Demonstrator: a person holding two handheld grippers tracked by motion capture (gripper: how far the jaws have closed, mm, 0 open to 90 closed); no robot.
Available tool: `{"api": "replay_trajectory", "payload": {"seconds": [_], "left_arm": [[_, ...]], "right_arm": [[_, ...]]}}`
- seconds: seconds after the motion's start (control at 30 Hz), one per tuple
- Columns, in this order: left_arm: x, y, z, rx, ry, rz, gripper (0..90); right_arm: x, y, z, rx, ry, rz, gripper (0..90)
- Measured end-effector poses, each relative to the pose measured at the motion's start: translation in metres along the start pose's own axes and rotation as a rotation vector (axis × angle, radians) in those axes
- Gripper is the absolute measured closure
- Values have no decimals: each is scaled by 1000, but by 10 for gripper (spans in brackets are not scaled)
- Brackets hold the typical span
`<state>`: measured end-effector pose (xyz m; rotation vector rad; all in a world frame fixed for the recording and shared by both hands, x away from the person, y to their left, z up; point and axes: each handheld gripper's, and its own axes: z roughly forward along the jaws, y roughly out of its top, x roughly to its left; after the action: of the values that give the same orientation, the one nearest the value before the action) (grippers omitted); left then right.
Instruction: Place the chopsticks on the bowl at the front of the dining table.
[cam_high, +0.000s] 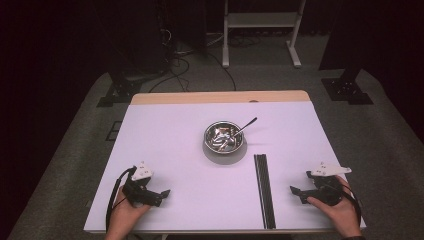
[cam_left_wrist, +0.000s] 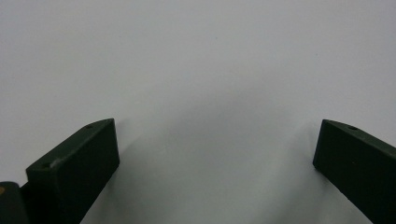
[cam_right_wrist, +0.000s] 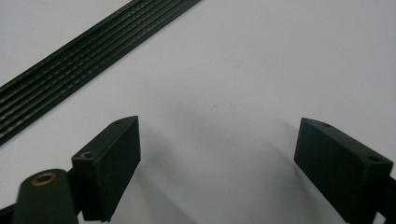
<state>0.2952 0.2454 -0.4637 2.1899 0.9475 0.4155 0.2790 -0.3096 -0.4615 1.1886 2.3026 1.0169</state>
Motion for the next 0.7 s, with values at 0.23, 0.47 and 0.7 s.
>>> {"api": "replay_trajectory", "payload": {"seconds": [0.23,0.47,0.7], "left_arm": [[0,0,0,0,3,2,0],[-1,0,0,-1,4,3,0],[0,0,0,-2,4,3,0]], "right_arm": [[-2,5,0,-11,-1,6,128],[-3,11,4,-22,10,-2,128],[-4,14,9,-21,24,3,128]]}}
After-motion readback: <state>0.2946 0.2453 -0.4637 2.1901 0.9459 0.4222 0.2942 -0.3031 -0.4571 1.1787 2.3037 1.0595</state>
